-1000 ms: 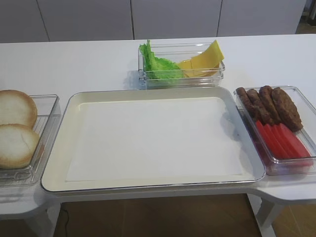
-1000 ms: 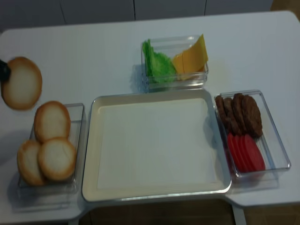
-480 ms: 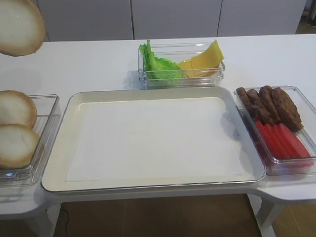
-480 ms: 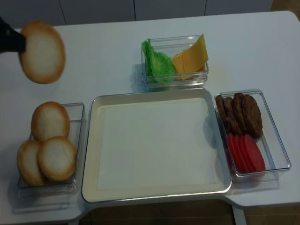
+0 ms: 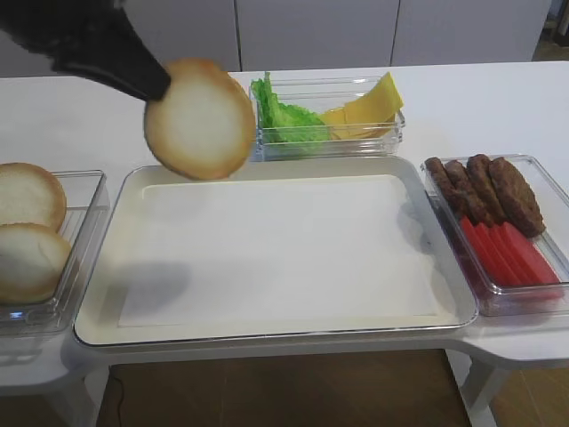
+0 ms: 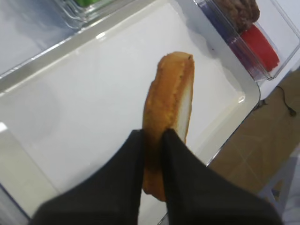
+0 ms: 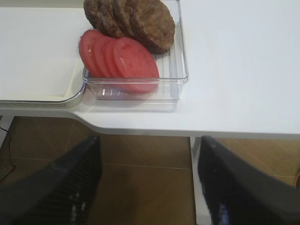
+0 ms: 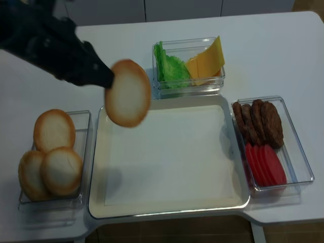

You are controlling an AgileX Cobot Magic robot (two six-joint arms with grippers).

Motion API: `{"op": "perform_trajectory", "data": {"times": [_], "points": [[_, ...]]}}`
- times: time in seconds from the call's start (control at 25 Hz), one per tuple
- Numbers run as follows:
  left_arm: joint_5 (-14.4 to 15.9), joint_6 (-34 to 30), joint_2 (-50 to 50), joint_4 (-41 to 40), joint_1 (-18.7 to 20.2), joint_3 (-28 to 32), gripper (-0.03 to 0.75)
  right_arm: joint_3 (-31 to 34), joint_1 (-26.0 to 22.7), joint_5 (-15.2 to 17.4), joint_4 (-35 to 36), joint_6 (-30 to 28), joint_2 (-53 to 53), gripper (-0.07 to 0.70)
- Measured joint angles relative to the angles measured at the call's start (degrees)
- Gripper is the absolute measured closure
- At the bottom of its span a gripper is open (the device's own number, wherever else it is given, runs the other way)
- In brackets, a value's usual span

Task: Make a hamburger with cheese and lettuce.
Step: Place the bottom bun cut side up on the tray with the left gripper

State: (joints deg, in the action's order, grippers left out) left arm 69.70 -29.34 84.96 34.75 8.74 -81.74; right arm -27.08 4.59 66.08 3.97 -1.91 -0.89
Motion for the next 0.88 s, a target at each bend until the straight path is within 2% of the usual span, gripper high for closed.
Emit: {"op": "perform_trajectory", "data": {"times": [0.2, 0.32, 0.52, 0.88], "points": [[-0.79, 2.69, 6.99, 2.08, 4.67, 0.00, 0.646, 0.00, 0.00, 0.00, 0.00, 0.00, 0.00, 0.182], [-1.13, 2.92, 10.55, 5.99, 5.82, 0.00, 0.647, 0.00, 0.00, 0.00, 0.00, -0.11, 0.00, 0.199], [-2.07, 3.25, 15.72, 12.14, 5.94, 0.00, 0.650, 0.00, 0.00, 0.00, 0.00, -0.20, 0.00, 0.237], [-2.49, 5.82, 21.72, 13.18, 5.94, 0.00, 0.650, 0.00, 0.00, 0.00, 0.00, -0.20, 0.00, 0.302]]}}
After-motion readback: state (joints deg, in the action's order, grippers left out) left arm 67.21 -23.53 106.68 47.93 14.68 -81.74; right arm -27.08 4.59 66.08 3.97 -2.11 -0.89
